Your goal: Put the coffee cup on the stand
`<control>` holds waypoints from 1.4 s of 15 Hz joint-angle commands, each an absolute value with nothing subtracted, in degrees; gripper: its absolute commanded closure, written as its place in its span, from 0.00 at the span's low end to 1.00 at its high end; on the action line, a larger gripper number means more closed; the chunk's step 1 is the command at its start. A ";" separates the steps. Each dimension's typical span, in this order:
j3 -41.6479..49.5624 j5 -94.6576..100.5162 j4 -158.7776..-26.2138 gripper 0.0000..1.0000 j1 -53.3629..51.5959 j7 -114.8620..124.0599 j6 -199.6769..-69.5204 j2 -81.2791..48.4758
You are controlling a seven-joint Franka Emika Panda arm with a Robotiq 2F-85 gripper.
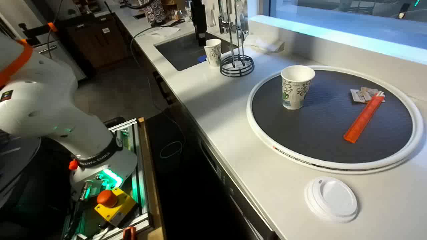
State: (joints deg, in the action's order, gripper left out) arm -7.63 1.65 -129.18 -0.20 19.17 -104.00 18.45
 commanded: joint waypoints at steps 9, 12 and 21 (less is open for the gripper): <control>-5.10 2.06 -128.29 0.00 2.41 25.59 -103.85 17.13; -1.17 1.09 -128.15 0.00 5.64 27.27 -104.44 15.70; 7.86 -4.39 -119.03 0.00 12.08 35.90 -107.02 5.26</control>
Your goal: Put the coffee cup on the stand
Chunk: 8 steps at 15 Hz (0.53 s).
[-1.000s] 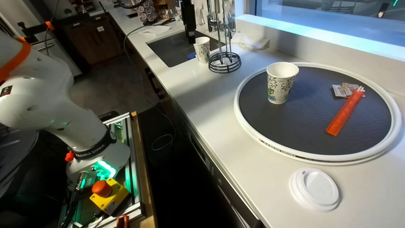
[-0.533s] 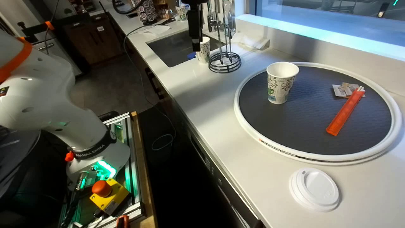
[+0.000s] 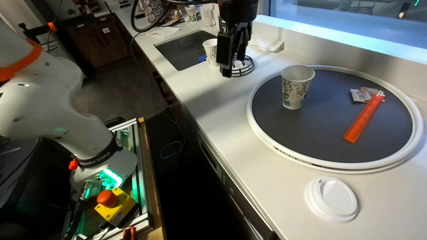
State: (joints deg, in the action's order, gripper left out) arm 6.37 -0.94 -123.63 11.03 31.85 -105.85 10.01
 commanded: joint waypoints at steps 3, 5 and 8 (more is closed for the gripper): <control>9.79 -8.55 -115.15 0.00 12.63 39.45 -108.42 1.79; 10.65 -11.26 -113.24 0.00 12.66 42.73 -110.07 -0.12; 10.92 -9.41 -114.11 0.00 12.21 41.33 -109.36 0.90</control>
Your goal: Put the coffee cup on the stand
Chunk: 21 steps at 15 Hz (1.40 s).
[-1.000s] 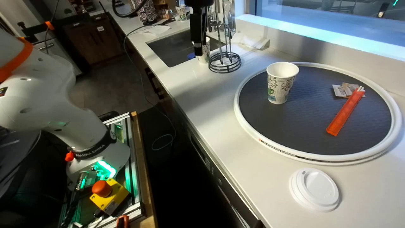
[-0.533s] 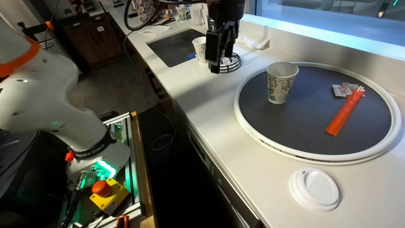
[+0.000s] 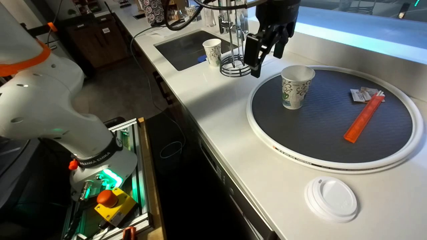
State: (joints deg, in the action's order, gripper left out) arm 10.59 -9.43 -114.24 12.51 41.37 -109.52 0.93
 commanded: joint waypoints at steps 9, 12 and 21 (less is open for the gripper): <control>12.31 -10.73 -112.31 0.00 12.80 53.78 -121.05 -4.09; 12.52 -11.39 -111.53 0.00 12.67 51.24 -126.08 -7.05; 11.99 -14.13 -103.34 0.00 13.37 42.18 -122.39 -17.15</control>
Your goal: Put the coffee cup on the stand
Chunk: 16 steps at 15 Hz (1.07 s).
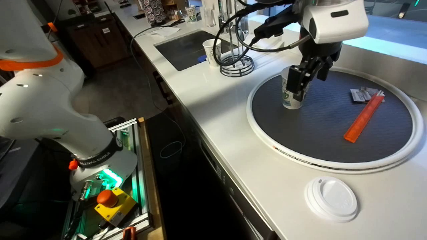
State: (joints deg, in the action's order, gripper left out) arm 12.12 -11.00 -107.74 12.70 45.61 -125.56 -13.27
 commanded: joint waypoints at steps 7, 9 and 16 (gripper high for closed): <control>11.82 -17.72 -96.38 0.00 13.81 39.94 -115.42 -23.98; 11.78 -18.31 -95.03 0.00 13.91 40.33 -114.47 -25.54; 11.17 -20.66 -91.06 0.00 14.49 40.43 -109.71 -29.91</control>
